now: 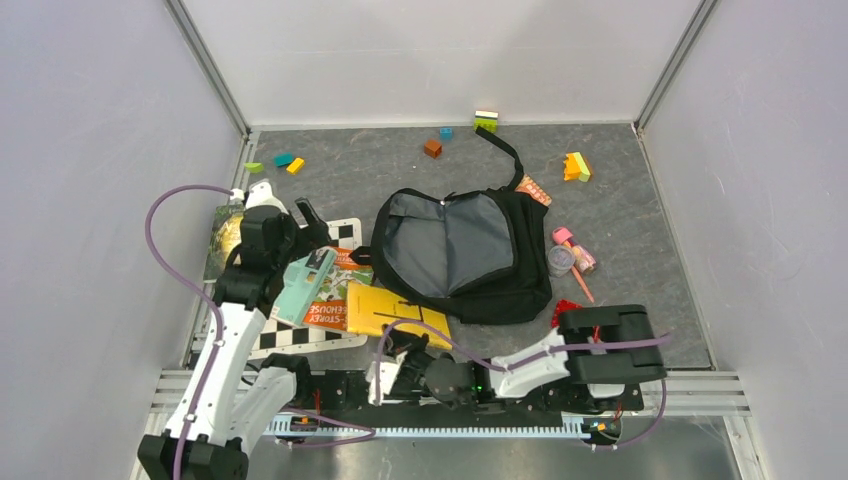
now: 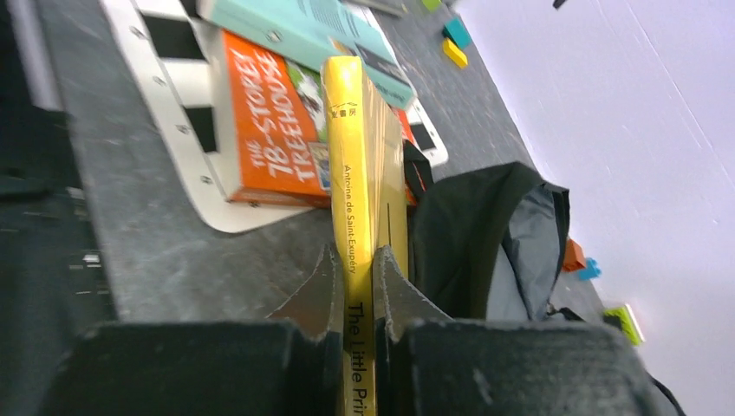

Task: Pack the student bag
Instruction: Pick up the book from the center of the board.

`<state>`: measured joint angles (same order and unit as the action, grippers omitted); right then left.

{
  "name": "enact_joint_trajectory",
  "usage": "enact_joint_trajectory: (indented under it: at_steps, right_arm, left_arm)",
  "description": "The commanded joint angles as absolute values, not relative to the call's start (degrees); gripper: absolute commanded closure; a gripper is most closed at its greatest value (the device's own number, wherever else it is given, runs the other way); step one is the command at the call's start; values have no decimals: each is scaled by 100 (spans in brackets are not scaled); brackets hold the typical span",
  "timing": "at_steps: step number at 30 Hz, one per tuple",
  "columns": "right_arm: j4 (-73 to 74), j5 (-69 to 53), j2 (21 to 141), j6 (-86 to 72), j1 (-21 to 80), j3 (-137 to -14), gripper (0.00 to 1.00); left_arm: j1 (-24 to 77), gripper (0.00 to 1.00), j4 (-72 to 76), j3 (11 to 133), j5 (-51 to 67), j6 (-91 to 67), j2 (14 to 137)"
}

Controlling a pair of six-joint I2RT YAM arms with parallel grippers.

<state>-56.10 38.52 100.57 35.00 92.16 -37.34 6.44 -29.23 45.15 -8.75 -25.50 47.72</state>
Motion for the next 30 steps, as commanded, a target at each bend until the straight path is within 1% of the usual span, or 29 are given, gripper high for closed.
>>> enact_joint_trajectory:
  at_steps: [1,6,9,12,16,19,21,23,25,30]
  right_arm:
    - [-6258,4035,9217,2812,9720,-3583,100]
    - [-6072,4453,8398,2966,10058,-3573,100]
    - [-6134,4614,7839,3142,10107,-3455,100]
    - [-6311,4714,7361,3526,10107,-3311,100]
    - [-6862,4982,7118,4446,10095,-3100,100]
    - [-7276,5239,7378,5122,9993,-3076,100]
    - [-7106,5320,7483,5042,9879,-3192,100]
    - [-6790,4998,7467,4772,9791,-3195,100]
    - [-6664,4689,7449,4505,9716,-3148,100]
    - [-6688,4555,7562,4322,9617,-3076,100]
  left_arm:
    - [615,0,-3029,4776,-911,-2378,4493]
    - [617,0,-4154,5899,-863,-2501,4282]
    - [615,0,-4819,6608,-548,-2513,4298]
    - [615,0,-5211,6863,-123,-2676,4245]
    - [618,0,-5333,6687,491,-3067,3940]
    - [615,0,-5071,6326,1625,-3418,3714]
    - [615,0,-4918,6075,2312,-3782,3649]
    - [617,0,-4652,5756,2846,-4165,3534]
    - [616,0,-4466,5549,3023,-4532,3304]
    - [617,0,-4322,5311,2753,-5031,2871]
